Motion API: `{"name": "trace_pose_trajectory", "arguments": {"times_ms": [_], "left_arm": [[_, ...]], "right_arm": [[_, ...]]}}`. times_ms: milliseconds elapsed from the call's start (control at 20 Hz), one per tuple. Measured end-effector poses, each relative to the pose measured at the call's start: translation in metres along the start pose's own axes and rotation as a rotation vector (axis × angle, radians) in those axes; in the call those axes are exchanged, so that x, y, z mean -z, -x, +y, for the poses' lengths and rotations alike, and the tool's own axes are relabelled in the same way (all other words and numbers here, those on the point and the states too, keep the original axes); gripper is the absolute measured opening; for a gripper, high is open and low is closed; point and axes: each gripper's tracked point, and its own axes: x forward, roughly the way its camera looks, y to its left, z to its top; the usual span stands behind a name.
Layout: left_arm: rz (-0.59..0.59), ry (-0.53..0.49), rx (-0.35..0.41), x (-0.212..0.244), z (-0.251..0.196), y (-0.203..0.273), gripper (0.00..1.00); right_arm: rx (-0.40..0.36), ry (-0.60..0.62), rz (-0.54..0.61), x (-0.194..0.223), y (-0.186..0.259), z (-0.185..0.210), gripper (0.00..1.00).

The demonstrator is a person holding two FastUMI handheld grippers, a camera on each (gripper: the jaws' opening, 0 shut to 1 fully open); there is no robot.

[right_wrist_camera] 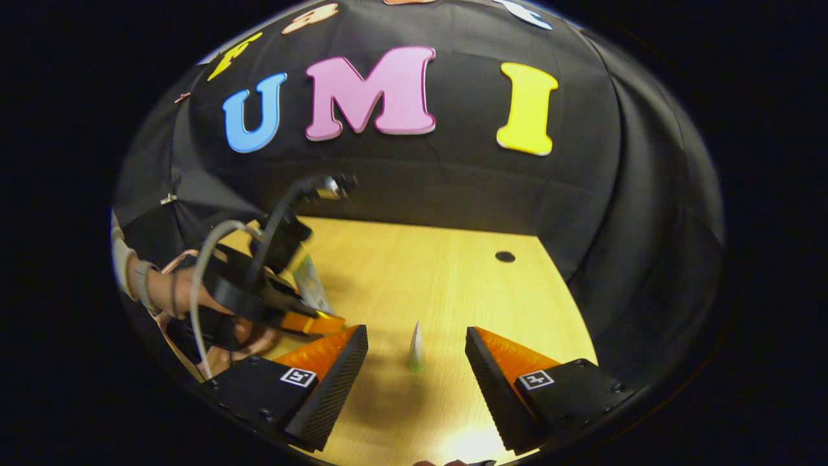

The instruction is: First open the suitcase, pack the skin care products into it, and then close the suitcase.

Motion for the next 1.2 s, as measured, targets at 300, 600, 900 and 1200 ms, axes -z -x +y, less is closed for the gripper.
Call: {"name": "trace_pose_trajectory", "arguments": {"times_ms": [300, 600, 900, 1200], "left_arm": [[-0.065, 0.044, -0.022, -0.003, 0.018, 0.097, 0.51], [0.053, 0.204, -0.179, 0.073, 0.119, 0.188, 0.50], [0.505, 0.525, -0.231, 0.231, 0.165, 0.179, 0.50], [0.515, 0.562, -0.145, 0.236, 0.137, 0.155, 0.78]], "right_arm": [[-0.039, -0.084, 0.173, 0.063, -0.073, 0.003, 0.96], [-0.075, -0.150, 0.135, 0.046, -0.075, 0.034, 0.29], [-0.209, -0.081, -0.007, -0.024, 0.003, 0.102, 0.29], [-0.305, 0.003, 0.047, -0.030, 0.036, 0.212, 0.21]]}}
